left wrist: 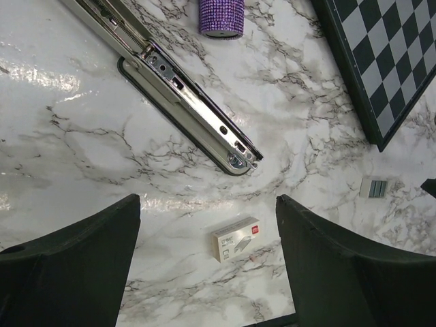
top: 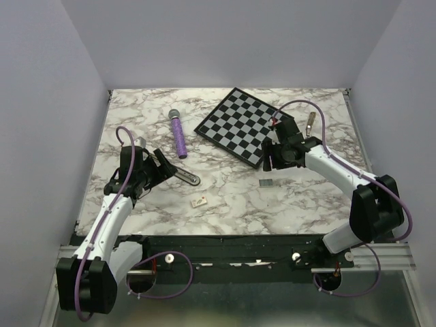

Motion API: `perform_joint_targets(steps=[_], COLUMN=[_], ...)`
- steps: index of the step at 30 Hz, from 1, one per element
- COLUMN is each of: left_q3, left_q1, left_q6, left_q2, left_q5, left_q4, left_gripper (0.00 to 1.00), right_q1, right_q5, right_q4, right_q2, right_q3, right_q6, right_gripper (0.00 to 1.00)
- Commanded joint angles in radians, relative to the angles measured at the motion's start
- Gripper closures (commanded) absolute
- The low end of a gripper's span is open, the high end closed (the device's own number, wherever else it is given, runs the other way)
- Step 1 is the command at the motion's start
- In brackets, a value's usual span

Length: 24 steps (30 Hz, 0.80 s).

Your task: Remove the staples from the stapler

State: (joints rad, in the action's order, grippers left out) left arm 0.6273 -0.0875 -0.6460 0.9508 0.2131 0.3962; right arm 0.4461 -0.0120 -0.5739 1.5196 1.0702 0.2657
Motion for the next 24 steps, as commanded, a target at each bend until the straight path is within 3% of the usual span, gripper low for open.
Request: perform_joint_targets(steps=[1, 4, 5, 8, 11, 19, 24], left_q3=[-0.04, -0.04, -0.037, -0.035, -0.038, -0.031, -0.031], left_q1=[-0.006, -0.006, -0.006, -0.006, -0.006, -0.006, -0.006], left_q6=[0.011, 0.012, 0.011, 0.017, 0.013, 0.014, 0.013], left_q2=[-0.012, -0.018, -0.02, -0.027, -0.032, -0.03, -0.032], left_q5=[0.038, 0.046, 0.046, 0.043, 0.054, 0.043, 0.034], left_q4=[-0.017, -0.02, -0.02, -0.01, -0.013, 0.003, -0.002], left_gripper=[0.13, 0.13, 0.13, 0.13, 0.13, 0.12, 0.12], right_q1=[-0.004, -0.004, -0.003, -0.004, -0.004, -0.018, -0.021], right_q5=[0.133, 0.386, 0.43, 0.475, 0.523, 0.56, 0.514], right_q4=[0.0, -0.024, -0.033, 0.006, -0.067, -0.061, 0.029], right_q2=[-0.019, -0.044, -0.052, -0.062, -0.029, 0.024, 0.024], right_q3=[0.037, 0.057, 0.051, 0.007, -0.006, -0.084, -0.148], right_q6=[-0.351, -0.717, -0.908, -1.098, -1.254, -1.388, -1.422], right_gripper=[0.32, 0.31, 0.3, 0.29, 0.29, 0.29, 0.3])
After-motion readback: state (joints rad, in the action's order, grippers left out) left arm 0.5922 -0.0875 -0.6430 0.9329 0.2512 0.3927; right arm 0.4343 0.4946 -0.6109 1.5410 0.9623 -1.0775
